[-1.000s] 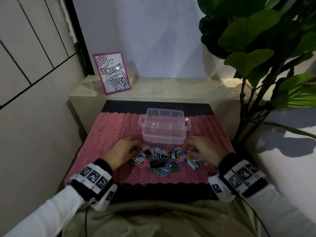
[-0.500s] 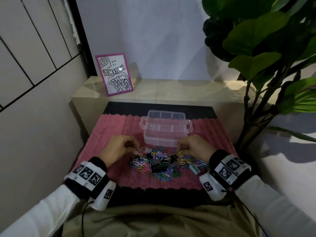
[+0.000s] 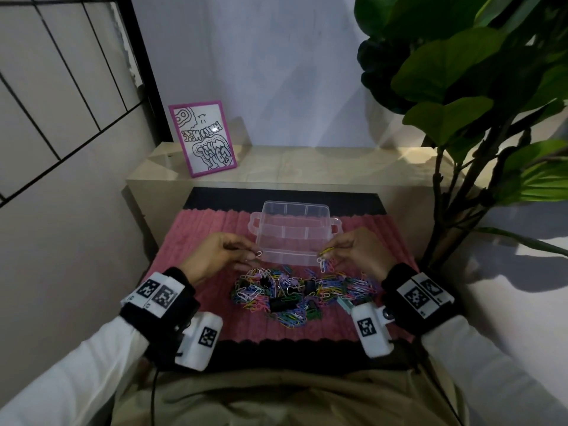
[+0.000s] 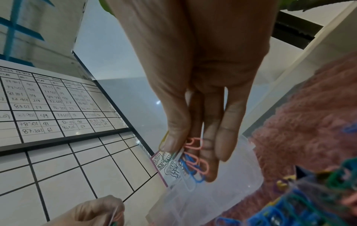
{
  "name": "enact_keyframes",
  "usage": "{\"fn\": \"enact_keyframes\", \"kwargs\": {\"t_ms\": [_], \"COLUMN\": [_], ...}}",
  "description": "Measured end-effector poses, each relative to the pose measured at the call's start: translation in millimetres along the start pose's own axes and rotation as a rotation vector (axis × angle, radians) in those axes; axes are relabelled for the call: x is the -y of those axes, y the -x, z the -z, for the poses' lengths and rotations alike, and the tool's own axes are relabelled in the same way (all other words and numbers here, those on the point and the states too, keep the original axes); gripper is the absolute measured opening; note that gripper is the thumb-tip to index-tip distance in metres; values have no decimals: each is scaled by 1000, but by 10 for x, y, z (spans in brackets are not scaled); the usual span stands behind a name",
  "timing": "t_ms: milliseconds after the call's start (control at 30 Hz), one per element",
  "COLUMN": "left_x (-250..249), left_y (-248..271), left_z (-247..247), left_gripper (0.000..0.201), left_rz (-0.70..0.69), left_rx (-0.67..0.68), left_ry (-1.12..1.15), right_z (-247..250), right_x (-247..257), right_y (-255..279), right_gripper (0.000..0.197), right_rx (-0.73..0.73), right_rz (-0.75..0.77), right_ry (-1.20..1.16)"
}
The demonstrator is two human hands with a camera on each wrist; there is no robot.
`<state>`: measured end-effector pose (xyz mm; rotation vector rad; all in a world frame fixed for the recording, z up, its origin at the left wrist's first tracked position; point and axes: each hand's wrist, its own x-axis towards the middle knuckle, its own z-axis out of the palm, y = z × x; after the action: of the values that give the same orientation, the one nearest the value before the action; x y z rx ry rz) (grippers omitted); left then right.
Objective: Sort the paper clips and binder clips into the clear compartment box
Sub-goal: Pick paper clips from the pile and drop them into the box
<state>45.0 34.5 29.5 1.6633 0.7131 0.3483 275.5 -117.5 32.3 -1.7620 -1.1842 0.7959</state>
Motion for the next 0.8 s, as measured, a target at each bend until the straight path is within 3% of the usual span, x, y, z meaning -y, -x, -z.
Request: {"fn": "enact_keyframes", "kwargs": {"t_ms": [167, 300, 467, 533, 667, 800], "left_x": [-140, -365, -417, -389, -299, -184], "left_y": [-127, -400, -638, -620, -412, -178], "left_z": [1, -65, -122, -130, -145, -154], "left_gripper": [18, 17, 22, 24, 26, 34], "left_rz": [-33, -145, -75, -79, -241, -258], "left_rx": [25, 9, 147, 163, -34, 71], "left_ry": [-92, -428, -643, -727, -776, -974], "right_z": [-25, 0, 193, 234, 158, -65], "right_x": [-17, -45, 23, 112, 263, 330], "right_y": [72, 136, 133, 64, -188, -312], "right_gripper": [7, 10, 11, 11, 16, 32], "right_rx": [-1, 21, -43, -48, -19, 18], "right_rz": [66, 6, -6, 44, 52, 21], "right_ry": [121, 39, 9, 92, 166, 348]}}
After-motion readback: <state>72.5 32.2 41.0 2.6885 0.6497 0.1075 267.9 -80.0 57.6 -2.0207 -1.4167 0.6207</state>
